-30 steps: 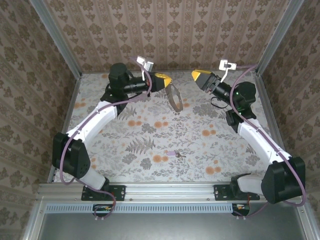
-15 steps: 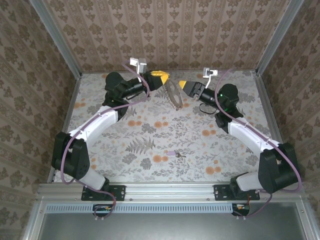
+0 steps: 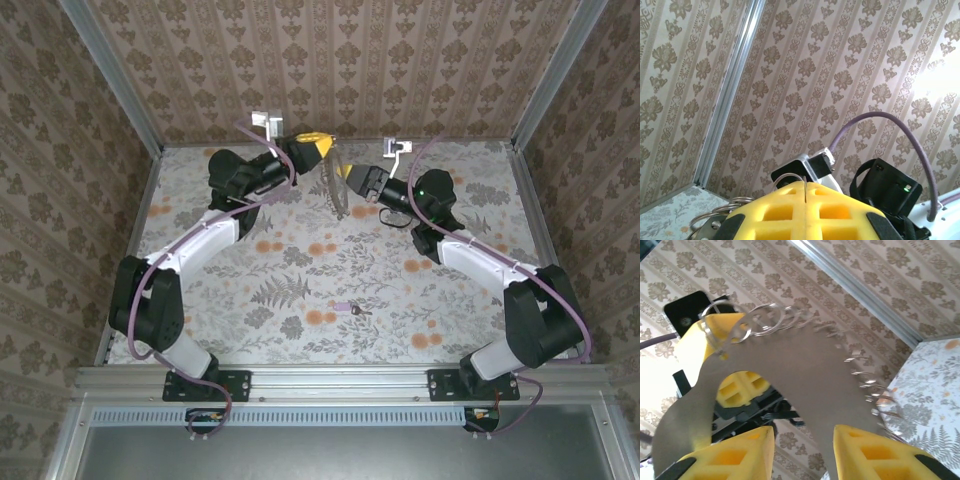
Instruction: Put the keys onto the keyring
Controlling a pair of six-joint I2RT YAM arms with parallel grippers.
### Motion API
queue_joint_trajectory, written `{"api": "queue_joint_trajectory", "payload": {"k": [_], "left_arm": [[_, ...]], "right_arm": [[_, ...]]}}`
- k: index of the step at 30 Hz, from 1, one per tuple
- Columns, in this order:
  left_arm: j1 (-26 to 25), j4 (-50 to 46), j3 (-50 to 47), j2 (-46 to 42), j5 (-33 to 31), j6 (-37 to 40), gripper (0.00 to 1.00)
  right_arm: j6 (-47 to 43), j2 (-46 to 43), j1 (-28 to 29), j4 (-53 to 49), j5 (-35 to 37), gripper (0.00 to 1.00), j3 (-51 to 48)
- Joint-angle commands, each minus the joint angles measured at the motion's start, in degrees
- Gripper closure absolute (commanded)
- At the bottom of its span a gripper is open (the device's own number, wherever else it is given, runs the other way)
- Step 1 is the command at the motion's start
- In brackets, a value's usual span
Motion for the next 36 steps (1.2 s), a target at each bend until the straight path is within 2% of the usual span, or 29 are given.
{"api": "queue_joint_trajectory", "payload": {"k": [1,7,12,23,29,36], "left_arm": [[0.44,6.35,0.14,0.8,-1.0,-3.52,1.0],[0.38,6.65,-0.11,0.64,-0.64,-3.57,1.0],[2.89,8.1,-0.75,0.6,-0.07,-3.87,1.0],[6.14,8.79,-4.17,-0.86,0.28,-3.99,1.0],[7.56,9.59,-6.72,-1.83,0.26,-4.03,1.0],[7.8,11.06,-8.88,-2.59,0.33,-4.8,1.0]], "right_arm": [[-1.6,-0.44,0.42,0.87,-0.39,0.63,2.02],[-5.59,-3.58,-1.2,-8.64,4.32,0.6,0.73],[-7.84,-7.64,-3.86,-18.61,9.86,0.56,-1.72],[-18.04,-15.78,-3.9,-44.71,13.43,0.55,-10.06],[-21.16,-16.98,1.31,-56.6,16.73,0.57,-13.97],[-25.85,-12.33,9.98,-62.01,19.79,0.6,-15.82]]}}
